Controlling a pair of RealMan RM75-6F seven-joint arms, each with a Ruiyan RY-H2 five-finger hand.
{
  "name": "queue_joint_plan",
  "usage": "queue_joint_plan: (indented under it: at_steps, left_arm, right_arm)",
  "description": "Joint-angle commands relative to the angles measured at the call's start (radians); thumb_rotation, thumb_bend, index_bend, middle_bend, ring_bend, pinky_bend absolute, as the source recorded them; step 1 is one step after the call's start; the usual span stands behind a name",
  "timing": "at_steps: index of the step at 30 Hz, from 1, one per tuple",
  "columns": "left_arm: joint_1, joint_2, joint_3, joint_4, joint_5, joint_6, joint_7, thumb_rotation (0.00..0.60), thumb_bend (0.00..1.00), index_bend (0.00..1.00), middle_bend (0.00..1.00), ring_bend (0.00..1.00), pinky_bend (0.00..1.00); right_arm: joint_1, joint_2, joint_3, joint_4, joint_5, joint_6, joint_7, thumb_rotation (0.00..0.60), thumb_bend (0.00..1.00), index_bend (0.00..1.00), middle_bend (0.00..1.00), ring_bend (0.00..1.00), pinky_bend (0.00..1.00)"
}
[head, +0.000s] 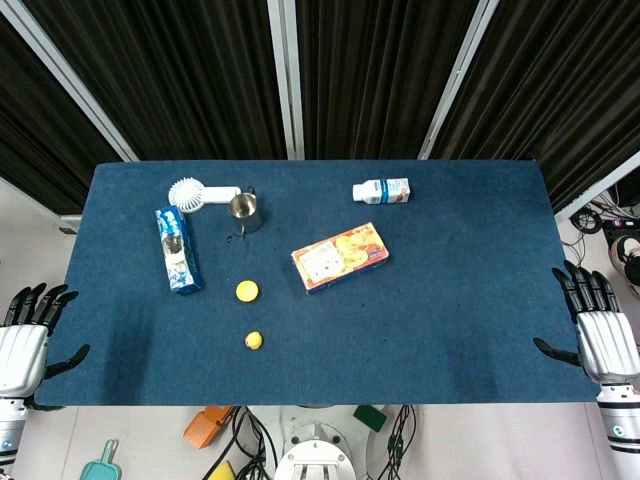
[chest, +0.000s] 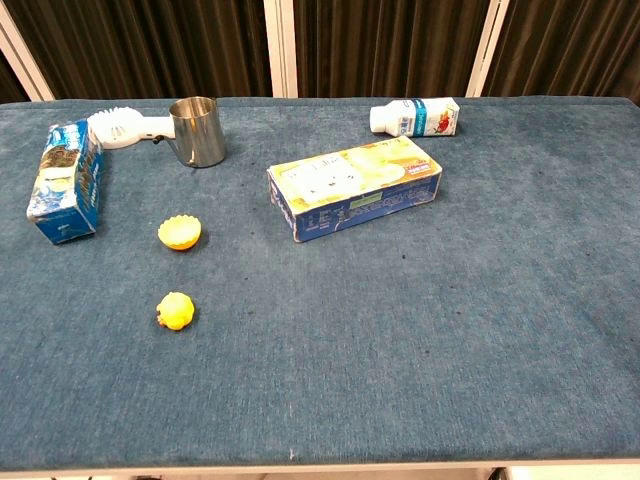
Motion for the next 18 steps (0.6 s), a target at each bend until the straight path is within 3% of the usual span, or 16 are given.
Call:
queue_joint_plan:
  at_steps: [1, 6, 11, 18]
  left_arm:
    - [0.002, -0.001, 0.0, 0.001, -0.003, -0.001, -0.001, 0.6, 0.2, 0.18, 0.11, 0.05, 0.0]
    - [-0.002, -0.005, 0.001, -0.003, 0.009, -0.001, -0.001, 0.6, 0.2, 0.18, 0.11, 0.05, 0.0]
    - [-0.047, -0.025, 0.011, -0.015, 0.088, -0.031, 0.006, 0.6, 0.2, 0.19, 0.11, 0.05, 0.0]
    - [-0.191, -0.109, 0.023, -0.009, 0.189, -0.207, 0.02, 0.6, 0.2, 0.26, 0.12, 0.05, 0.0]
  right_arm:
    - [0.004, 0.002, -0.003, -0.003, -0.002, -0.009, -0.002, 0.6, 0.15, 0.0, 0.04, 0.0, 0.06]
    - [0.004, 0.009, -0.006, -0.007, -0.009, -0.008, 0.006, 0.6, 0.15, 0.0, 0.04, 0.0, 0.06]
    - [-0.007, 0.015, -0.005, -0.003, -0.018, 0.02, 0.015, 0.6, 0.15, 0.0, 0.04, 0.0, 0.06]
    - [-0.025, 0.018, -0.01, -0.005, -0.03, 0.054, 0.013, 0.6, 0.15, 0.0, 0.04, 0.0, 0.06]
